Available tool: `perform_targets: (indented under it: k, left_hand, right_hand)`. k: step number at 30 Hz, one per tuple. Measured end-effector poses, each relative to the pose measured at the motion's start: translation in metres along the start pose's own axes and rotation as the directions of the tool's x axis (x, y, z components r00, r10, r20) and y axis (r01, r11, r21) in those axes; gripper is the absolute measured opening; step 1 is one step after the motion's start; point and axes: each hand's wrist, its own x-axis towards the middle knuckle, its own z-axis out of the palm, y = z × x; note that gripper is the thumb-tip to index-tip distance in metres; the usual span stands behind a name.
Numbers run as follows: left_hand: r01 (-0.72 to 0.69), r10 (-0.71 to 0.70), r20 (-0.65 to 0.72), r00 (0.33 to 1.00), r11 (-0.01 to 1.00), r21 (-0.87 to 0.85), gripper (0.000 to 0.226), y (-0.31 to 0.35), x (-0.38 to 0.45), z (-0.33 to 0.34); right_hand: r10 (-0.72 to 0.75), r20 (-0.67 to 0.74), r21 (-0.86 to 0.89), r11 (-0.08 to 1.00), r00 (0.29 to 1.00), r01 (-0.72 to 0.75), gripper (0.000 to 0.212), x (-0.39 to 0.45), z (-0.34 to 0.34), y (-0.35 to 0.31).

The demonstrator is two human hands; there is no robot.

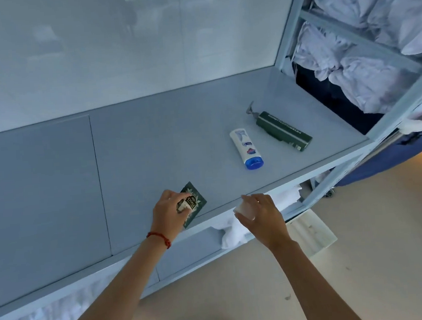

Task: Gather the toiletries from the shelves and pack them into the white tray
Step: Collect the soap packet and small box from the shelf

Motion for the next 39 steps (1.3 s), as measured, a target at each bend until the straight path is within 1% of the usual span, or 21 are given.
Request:
perform_targets:
  k: [3,12,15,17,23,25,28,31,34,37,39]
  left_hand:
    - [0.033,-0.033,-0.008,0.999,0.999,-0.003,0.036,-0.005,0.028,0.016]
    - [0.067,-0.067,0.031,0.997,0.998,0.017,0.035,-0.028,0.109,0.055]
    - [0.08,-0.081,0.034,0.996,0.997,0.021,0.035,-0.035,0.127,0.06]
    - [0.062,-0.063,0.045,0.997,0.998,0.032,0.035,-0.039,0.137,0.063]
    - [0.051,-0.063,0.089,0.994,0.99,0.133,0.04,-0.05,0.149,0.072]
    - [0.027,-0.044,0.103,0.994,0.987,0.161,0.042,-0.052,0.148,0.074]
    - [-0.001,-0.026,0.111,0.994,0.971,0.237,0.045,-0.053,0.145,0.074]
    - [-0.047,0.014,0.121,0.993,0.962,0.269,0.044,-0.046,0.136,0.069]
    - [-0.166,0.124,0.155,0.98,0.94,0.299,0.042,-0.033,0.121,0.065]
    - [-0.269,0.193,0.239,0.952,0.9,0.342,0.044,-0.016,0.102,0.063]
    - [-0.334,0.228,0.304,0.925,0.871,0.361,0.047,-0.005,0.088,0.065]
  right_hand:
    - [0.002,0.044,0.009,1.0,0.999,-0.003,0.046,0.032,0.007,0.013]
    - [0.027,0.077,-0.031,0.999,0.997,-0.025,0.046,0.1,0.044,0.032]
    - [0.016,0.053,-0.057,0.998,0.998,-0.013,0.045,0.113,0.052,0.035]
    - [0.01,0.036,-0.065,0.998,0.999,-0.008,0.045,0.121,0.057,0.036]
    - [-0.022,0.017,-0.1,0.995,1.0,0.023,0.044,0.132,0.064,0.034]
    - [-0.029,0.03,-0.128,0.991,0.999,0.032,0.045,0.132,0.064,0.033]
    - [-0.051,-0.012,-0.134,0.99,0.999,0.049,0.045,0.129,0.06,0.032]
    - [-0.014,-0.026,-0.128,0.992,1.0,0.011,0.047,0.118,0.052,0.029]
    - [0.034,-0.066,-0.14,0.989,0.997,-0.043,0.049,0.1,0.039,0.028]
    - [0.105,-0.064,-0.162,0.98,0.992,-0.114,0.051,0.075,0.024,0.033]
    - [0.133,-0.106,-0.162,0.975,0.985,-0.15,0.05,0.055,0.014,0.04]
